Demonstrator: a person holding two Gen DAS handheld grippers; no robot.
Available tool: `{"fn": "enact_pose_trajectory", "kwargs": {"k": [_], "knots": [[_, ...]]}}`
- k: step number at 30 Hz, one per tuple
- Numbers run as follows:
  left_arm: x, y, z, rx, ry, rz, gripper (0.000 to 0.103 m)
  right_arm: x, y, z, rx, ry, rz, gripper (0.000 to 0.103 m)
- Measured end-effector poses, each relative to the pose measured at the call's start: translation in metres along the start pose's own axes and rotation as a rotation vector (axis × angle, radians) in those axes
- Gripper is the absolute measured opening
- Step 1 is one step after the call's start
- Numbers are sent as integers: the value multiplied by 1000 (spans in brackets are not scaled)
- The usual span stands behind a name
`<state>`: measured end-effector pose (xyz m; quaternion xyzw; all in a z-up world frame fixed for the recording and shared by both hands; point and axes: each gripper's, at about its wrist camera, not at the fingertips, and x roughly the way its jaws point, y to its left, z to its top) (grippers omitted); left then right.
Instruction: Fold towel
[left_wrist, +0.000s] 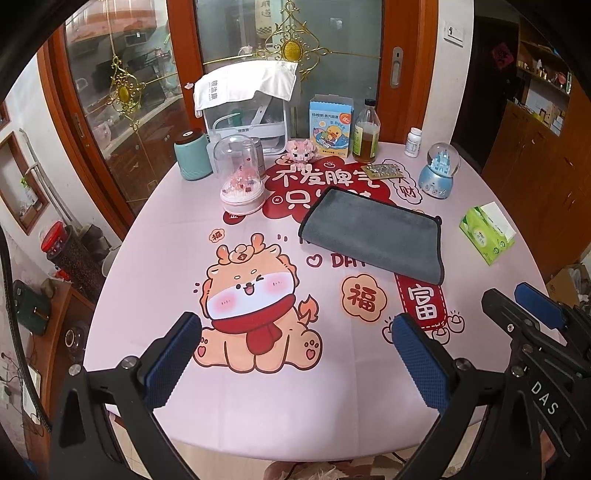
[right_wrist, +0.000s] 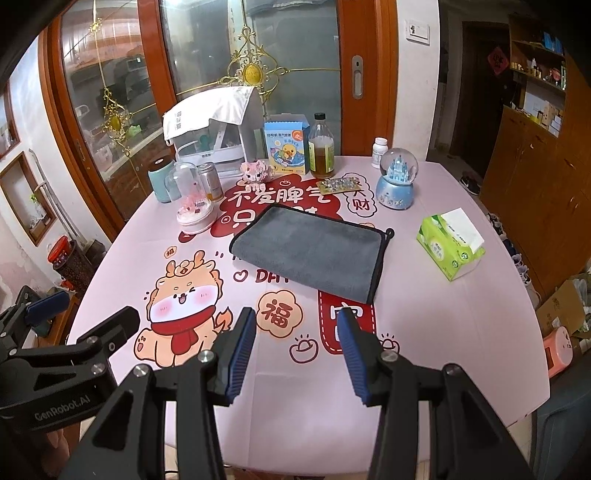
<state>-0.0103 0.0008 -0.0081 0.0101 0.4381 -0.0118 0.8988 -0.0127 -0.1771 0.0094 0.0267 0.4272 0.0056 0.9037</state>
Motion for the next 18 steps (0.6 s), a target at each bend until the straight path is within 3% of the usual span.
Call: {"fn": "enact_pose_trajectory", "kwargs": {"k": [18], "knots": [[3,2,-4,5,6,0,102,2,0,-5,-2,5,-2,46]]}}
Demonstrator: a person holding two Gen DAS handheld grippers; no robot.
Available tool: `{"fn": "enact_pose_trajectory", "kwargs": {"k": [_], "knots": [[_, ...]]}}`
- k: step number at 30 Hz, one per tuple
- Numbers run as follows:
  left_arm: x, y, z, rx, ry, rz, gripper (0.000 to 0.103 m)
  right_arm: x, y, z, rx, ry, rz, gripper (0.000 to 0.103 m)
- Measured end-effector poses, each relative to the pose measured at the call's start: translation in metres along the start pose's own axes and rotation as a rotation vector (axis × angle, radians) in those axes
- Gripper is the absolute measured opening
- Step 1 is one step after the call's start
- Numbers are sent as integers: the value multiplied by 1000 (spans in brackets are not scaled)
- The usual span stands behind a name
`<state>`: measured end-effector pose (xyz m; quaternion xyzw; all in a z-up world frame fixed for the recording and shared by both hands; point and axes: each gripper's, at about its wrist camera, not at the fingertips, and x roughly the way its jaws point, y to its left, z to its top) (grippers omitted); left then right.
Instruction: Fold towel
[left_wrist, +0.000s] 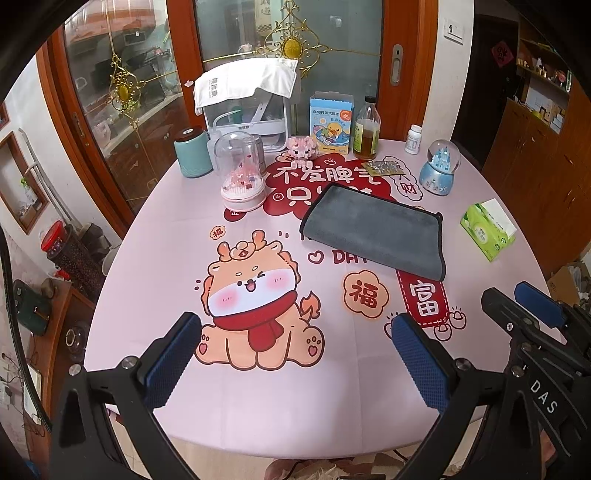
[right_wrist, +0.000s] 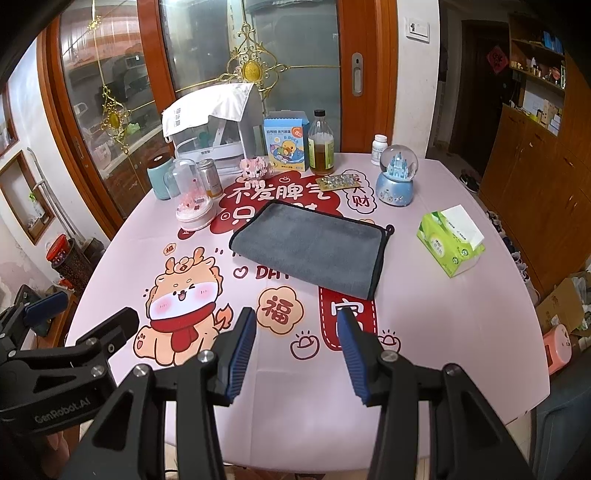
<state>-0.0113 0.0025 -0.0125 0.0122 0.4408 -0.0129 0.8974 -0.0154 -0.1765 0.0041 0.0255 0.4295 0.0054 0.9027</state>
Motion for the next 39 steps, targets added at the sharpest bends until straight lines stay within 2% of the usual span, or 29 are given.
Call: {"fn": "enact_pose_trajectory", "kwargs": {"k": [39], "knots": [[9,6,-1,4,35,2,102,12,5,0,-5,51,-15,46]]}}
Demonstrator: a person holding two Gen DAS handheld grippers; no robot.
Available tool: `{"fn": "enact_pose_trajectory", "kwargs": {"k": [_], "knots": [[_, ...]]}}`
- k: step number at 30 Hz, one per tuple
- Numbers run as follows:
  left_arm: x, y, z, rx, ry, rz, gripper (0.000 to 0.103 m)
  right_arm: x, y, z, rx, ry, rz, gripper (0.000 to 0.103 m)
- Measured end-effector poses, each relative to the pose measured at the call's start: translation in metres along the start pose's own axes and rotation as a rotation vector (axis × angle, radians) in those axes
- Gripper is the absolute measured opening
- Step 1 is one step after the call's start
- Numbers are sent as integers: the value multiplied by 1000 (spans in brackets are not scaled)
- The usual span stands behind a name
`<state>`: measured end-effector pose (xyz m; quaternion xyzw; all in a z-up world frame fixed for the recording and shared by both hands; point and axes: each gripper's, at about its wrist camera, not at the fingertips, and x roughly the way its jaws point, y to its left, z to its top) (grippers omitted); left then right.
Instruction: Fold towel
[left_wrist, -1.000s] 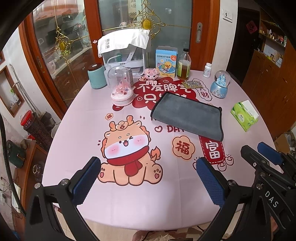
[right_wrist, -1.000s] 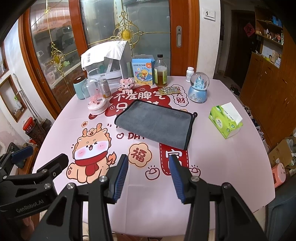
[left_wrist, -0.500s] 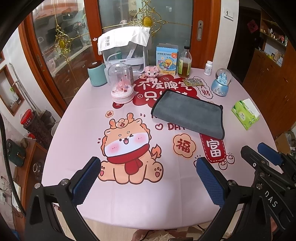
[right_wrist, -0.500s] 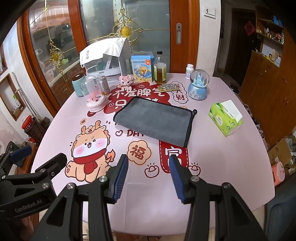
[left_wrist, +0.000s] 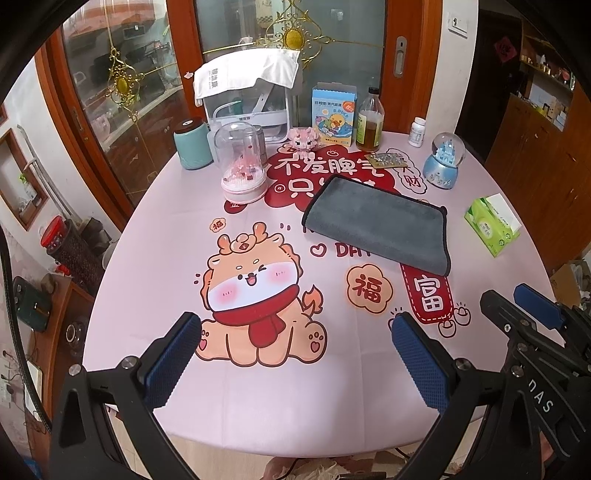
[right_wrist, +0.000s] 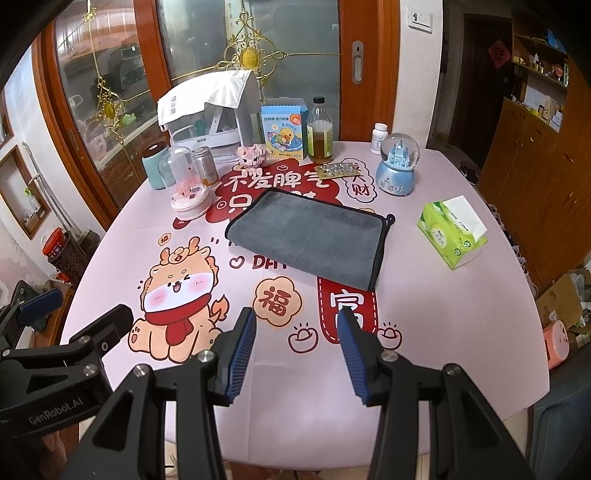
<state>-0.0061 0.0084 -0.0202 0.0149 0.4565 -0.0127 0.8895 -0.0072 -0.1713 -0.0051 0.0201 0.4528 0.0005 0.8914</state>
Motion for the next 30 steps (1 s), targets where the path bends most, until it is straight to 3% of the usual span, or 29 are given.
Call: {"fn": "enact_pose_trajectory", "kwargs": {"k": [30], "knots": [[1,0,1,-2,2,0,102,2,2,0,-1,5,-1,46]]}}
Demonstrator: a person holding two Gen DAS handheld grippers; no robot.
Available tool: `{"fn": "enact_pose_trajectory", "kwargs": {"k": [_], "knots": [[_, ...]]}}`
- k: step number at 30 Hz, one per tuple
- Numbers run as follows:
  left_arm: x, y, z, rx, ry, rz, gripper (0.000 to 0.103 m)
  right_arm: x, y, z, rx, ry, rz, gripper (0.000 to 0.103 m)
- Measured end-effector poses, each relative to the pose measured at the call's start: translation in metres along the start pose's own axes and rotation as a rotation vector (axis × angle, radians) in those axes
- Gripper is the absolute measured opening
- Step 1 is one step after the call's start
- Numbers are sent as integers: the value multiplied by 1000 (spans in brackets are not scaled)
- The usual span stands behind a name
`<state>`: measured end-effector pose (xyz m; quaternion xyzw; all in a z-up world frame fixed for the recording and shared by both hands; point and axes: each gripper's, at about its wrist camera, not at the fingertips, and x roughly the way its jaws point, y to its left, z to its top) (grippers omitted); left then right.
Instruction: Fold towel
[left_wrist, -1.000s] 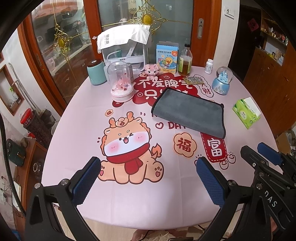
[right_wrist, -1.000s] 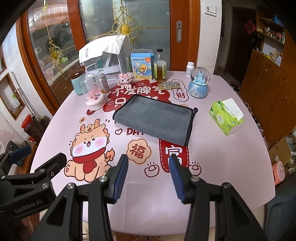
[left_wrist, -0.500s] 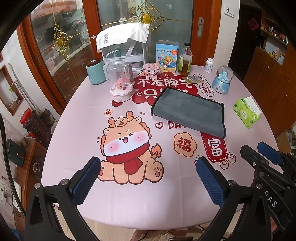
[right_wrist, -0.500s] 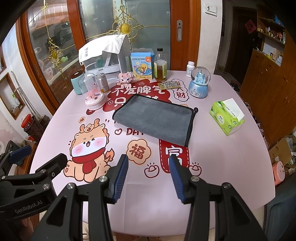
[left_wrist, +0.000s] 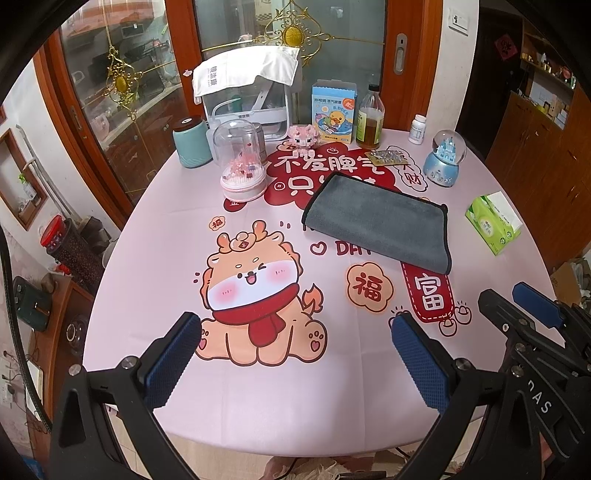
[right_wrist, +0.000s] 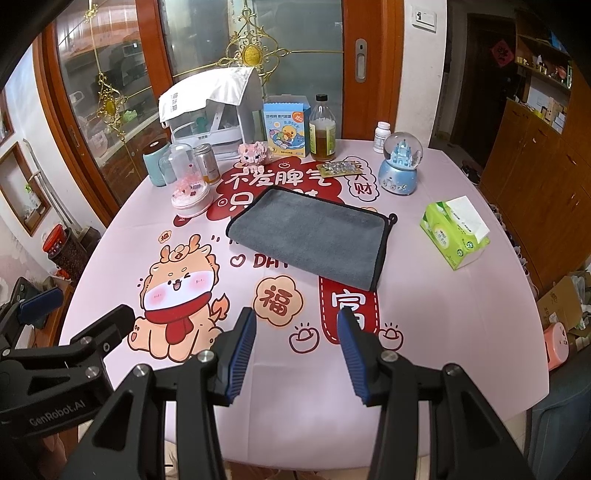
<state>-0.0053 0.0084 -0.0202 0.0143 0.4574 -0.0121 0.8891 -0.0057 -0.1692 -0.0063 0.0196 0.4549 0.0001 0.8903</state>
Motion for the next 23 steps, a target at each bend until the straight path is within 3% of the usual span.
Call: {"fn": "enact_pose_trajectory", "kwargs": {"k": [23], "knots": [[0,2,-2,5,-10,6,102,2,3,-1,-4,1,1,46]]}}
